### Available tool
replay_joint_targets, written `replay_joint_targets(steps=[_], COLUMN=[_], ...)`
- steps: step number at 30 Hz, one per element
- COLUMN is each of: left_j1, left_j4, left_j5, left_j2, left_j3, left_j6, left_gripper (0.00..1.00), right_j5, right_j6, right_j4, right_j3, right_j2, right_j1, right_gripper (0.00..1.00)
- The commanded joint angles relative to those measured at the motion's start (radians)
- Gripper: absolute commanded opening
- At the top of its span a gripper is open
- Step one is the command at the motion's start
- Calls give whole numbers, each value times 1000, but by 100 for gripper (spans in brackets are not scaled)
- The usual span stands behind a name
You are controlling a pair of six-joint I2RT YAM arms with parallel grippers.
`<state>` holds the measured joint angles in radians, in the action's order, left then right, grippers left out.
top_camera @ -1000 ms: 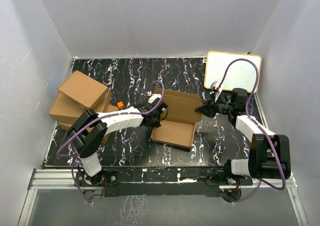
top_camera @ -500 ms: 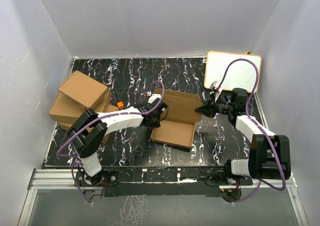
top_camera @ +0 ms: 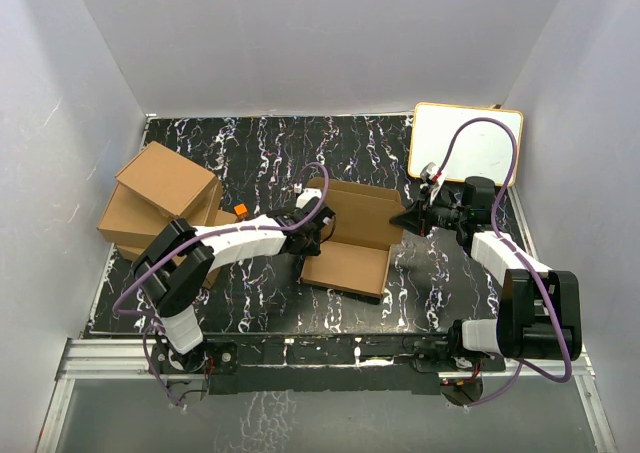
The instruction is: Fold the paper box
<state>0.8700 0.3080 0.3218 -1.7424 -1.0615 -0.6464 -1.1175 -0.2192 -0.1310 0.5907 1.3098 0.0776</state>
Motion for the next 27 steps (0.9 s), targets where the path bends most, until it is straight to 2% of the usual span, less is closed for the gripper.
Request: replay_joint_targets(steps=[1, 13, 18, 21, 27], left_j1=[6, 8, 9, 9, 9], left_j4=[103, 82, 104, 125, 181], left_j5=[-44, -31, 4, 30, 92], left_j2=[2, 0, -4, -9, -13], left_j3=[57, 95, 90, 83, 51], left_j6=[35, 25, 28, 34, 43], left_gripper=[28, 27, 16, 0, 0], right_j5=[-16, -17, -16, -15, -14], right_j6=[-26, -26, -26, -26, -26], right_j4=[-70, -71, -71, -71, -70], right_j3=[8, 7, 9, 7, 6], right_j2=[-33, -37, -42, -42, -42], right_j1=[-2, -1, -1, -2, -2], right_gripper=[8, 8, 8, 8, 8])
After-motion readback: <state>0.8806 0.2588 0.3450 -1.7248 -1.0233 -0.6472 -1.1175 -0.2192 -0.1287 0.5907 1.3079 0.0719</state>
